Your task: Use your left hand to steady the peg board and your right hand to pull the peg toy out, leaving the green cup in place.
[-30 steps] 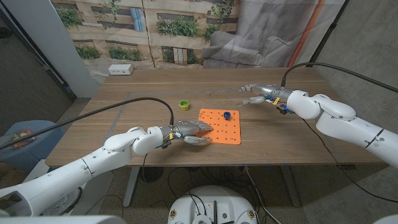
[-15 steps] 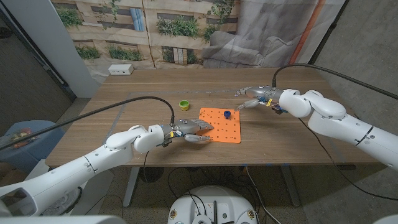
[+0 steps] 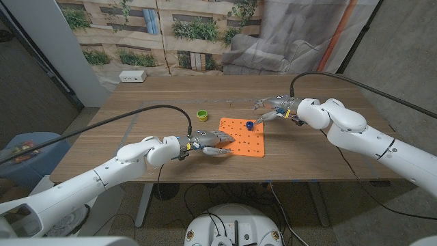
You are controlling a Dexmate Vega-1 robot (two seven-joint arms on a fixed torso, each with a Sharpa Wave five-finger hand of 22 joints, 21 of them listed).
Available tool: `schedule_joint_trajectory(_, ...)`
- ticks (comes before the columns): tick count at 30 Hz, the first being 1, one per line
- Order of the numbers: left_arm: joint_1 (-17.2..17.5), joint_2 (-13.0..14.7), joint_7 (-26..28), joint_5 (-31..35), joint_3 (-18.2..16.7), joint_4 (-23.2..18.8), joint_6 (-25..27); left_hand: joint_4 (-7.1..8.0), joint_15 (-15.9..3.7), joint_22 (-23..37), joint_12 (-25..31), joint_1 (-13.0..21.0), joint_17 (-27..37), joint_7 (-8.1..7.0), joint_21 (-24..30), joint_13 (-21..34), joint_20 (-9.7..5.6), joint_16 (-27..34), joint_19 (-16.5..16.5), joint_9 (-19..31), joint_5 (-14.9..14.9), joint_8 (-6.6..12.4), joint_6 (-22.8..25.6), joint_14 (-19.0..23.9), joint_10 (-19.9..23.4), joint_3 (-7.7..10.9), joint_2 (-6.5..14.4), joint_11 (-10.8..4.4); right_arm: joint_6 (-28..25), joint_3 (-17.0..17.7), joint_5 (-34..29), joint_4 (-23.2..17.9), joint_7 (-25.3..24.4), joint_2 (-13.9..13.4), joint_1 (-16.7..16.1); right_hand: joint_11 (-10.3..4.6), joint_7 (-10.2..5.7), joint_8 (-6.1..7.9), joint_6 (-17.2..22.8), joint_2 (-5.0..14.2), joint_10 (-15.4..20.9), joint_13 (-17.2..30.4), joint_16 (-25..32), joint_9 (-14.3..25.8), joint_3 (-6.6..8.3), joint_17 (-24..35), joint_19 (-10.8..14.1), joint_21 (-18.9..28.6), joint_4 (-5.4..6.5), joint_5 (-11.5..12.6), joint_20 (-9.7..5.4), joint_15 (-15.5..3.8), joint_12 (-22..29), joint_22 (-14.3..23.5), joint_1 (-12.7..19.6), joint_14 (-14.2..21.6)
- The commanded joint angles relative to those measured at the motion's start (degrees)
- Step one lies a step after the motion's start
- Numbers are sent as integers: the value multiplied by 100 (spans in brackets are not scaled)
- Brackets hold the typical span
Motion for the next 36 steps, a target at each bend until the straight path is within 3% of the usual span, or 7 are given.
schedule_joint_trajectory(1,5,52,12,-55,-13,24,-69,-38,-480,9,46,40,21,3,51,31,-936,47,-11,17,54,43,59,35,88,11,470,47,-115,-265,-475,129,156,293,134,-17,-37,67,94,19,17,24,33,34,54,29,39,45,-6,28,6,29,38,24,91,44)
schedule_joint_trajectory(26,17,52,-28,-101,-1,54,-150,-92,-486,8,41,80,15,-6,58,31,-926,44,10,19,51,53,103,42,90,74,501,32,-191,-451,-836,411,-45,576,53,-28,-121,234,359,66,5,30,67,62,155,42,133,60,-20,71,-10,-11,42,24,406,99)
schedule_joint_trajectory(36,-3,19,-82,-122,20,77,-141,-126,-481,7,42,103,11,-4,58,31,-919,43,16,19,49,59,131,49,96,104,511,40,-243,-441,-776,549,-348,678,-8,-68,-218,485,763,43,164,34,141,112,202,57,311,86,-17,61,-63,-85,99,24,689,275)
